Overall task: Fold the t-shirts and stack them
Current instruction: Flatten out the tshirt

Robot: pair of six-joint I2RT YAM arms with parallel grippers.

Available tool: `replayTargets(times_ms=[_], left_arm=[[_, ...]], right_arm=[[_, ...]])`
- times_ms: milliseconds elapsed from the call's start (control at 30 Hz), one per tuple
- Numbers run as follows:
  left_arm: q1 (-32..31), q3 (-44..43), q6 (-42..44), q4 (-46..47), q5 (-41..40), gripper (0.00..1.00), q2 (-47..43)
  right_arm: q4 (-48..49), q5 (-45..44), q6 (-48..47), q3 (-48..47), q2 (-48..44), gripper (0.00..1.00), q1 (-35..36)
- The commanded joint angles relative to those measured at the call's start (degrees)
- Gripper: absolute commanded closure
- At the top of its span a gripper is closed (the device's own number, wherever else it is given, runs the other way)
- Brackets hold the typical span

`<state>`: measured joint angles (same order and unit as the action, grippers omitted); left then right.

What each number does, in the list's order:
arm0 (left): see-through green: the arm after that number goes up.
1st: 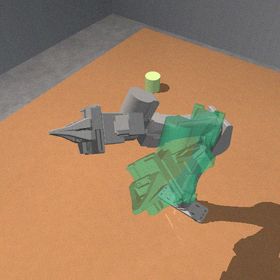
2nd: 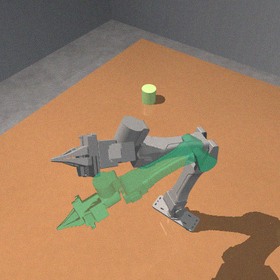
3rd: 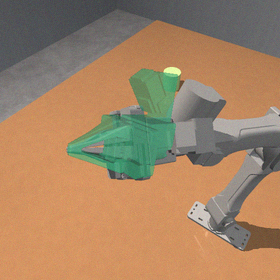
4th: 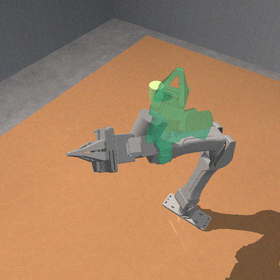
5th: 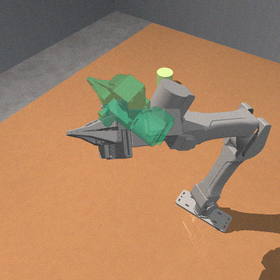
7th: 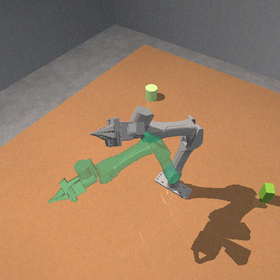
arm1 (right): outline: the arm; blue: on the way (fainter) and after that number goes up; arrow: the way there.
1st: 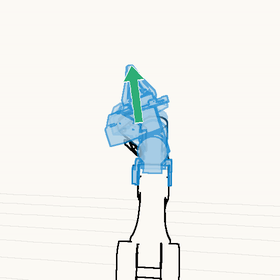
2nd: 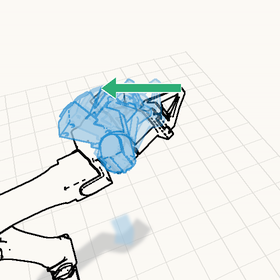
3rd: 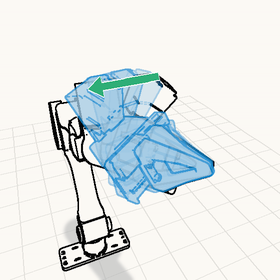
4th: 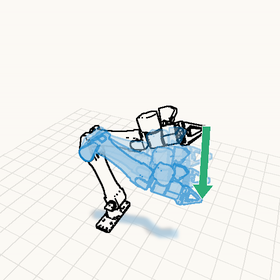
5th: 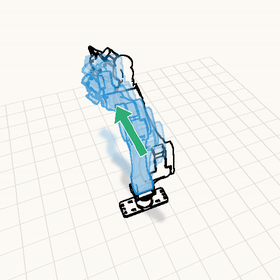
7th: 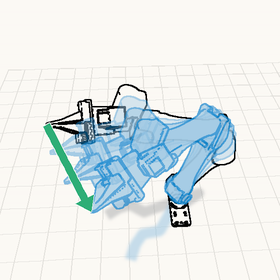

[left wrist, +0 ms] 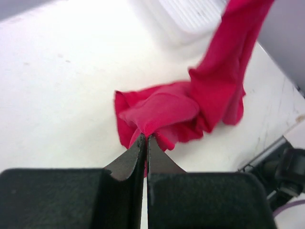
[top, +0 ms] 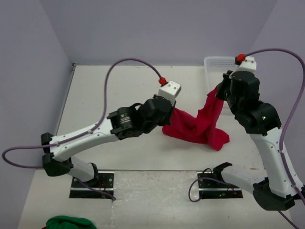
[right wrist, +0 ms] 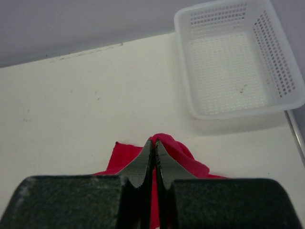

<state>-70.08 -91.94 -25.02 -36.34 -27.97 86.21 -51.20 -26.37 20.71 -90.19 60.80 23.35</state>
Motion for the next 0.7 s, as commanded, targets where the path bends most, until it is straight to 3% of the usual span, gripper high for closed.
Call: replayTargets(times_ms=[0, 233, 433, 667], left_arm=[[0.3, -1.7, 1.7, -10.1, -15.5, 1.0, -4.9], [0.3, -6.0, -3.6, -22.4, -27.2, 1.0, -17.2], [0.3, -13.7, -12.3, -39.1, -36.2, 1.0, -22.2], [3.1, -19.0, -7.4, -39.1, -38.0, 1.0, -26.4]], right_arm=[[4.2, 0.8, -1.0, 0.7, 1.3, 1.0, 3.7], [5.0, 0.6, -1.3, -0.5, 3.9, 1.0, 8.6], [4.2, -1.7, -2.2, -4.5, 5.5, 1.0, 12.2], [0.6, -9.0, -3.6, -8.8, 5.7, 1.0, 13.2]])
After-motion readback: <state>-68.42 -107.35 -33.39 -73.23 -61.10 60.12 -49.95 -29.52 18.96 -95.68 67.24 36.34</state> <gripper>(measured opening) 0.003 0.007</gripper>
